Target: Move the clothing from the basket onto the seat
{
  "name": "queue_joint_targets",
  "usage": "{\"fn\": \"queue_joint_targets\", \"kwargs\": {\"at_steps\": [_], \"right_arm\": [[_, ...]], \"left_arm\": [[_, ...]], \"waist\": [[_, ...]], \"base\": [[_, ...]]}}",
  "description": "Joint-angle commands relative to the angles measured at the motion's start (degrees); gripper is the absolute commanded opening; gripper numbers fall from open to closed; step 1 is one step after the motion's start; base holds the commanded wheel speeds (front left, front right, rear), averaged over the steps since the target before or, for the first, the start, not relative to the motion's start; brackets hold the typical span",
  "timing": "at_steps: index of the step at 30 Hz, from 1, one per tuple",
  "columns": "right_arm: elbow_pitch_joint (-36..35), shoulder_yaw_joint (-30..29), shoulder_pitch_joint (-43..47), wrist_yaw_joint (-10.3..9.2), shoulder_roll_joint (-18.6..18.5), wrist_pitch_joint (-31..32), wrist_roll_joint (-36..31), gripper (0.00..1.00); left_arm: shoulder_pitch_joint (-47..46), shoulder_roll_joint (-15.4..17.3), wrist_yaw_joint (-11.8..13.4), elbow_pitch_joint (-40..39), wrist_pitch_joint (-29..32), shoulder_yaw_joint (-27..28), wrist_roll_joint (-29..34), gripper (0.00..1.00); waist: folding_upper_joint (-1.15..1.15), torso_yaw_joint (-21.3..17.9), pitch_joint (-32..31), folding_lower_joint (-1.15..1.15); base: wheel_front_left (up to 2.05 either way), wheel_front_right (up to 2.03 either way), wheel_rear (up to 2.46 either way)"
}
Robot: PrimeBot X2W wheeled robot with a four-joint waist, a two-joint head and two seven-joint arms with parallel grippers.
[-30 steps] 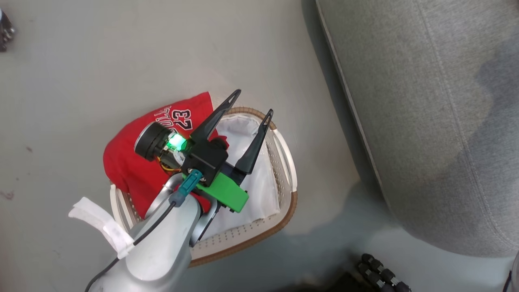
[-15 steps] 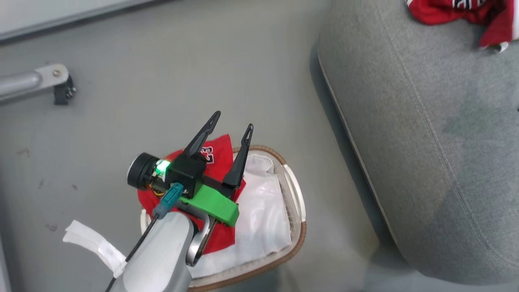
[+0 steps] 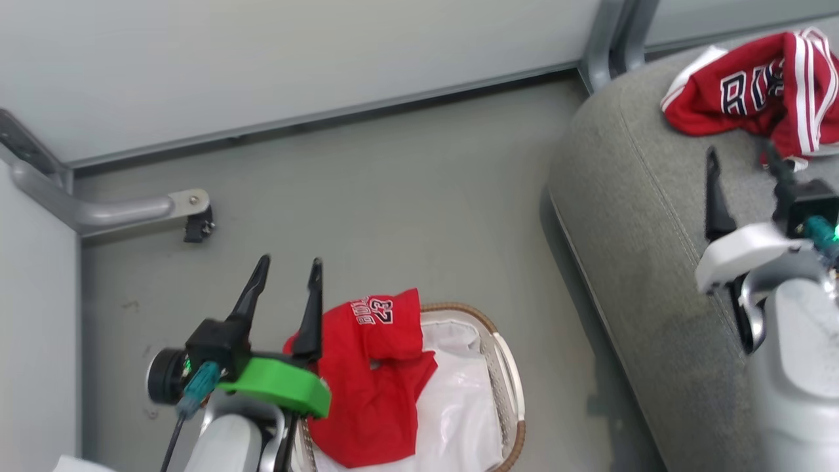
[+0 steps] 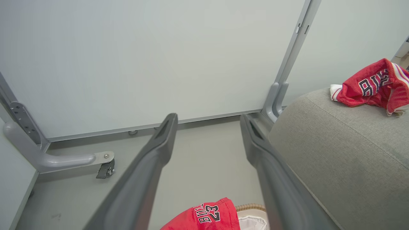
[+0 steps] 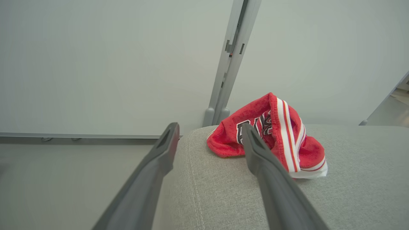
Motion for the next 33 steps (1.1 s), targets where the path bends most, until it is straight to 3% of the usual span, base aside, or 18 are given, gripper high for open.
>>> {"fn": "queue_joint_targets", "kwargs": {"at_steps": [1, 12, 19, 33], "right_arm": [[-0.8, 0.7, 2.5, -0.07, 0.6, -0.1, 1.1, 1.00], [-7.4, 6.4, 16.9, -0.07, 3.3, -0.1, 8.2, 1.00], [-10.5, 10.2, 24.1, -0.07, 3.3, -0.1, 13.5, 1.00], [-11.1, 11.6, 26.6, -0.07, 3.3, -0.1, 14.5, 1.00]], "left_arm": [[2.3, 0.0, 0.2, -0.3, 0.0, 1.5, -0.5, 1.00], [11.3, -0.4, -0.1, -1.0, 0.0, 10.2, -0.7, 1.00], [14.0, -0.4, -0.5, -0.7, 0.0, 9.5, -2.1, 1.00], [14.3, -0.4, -0.3, 0.4, 0.0, 8.0, -2.8, 1.00]], "waist": [[0.00, 3.8, -4.9, 0.01], [0.00, 6.4, -9.0, 0.01], [0.00, 7.5, -10.9, 0.01], [0.00, 6.9, -11.8, 0.01]], "base": [[0.00, 0.00, 0.00], [0.00, 0.00, 0.00], [0.00, 0.00, 0.00], [0.00, 0.00, 0.00]]}}
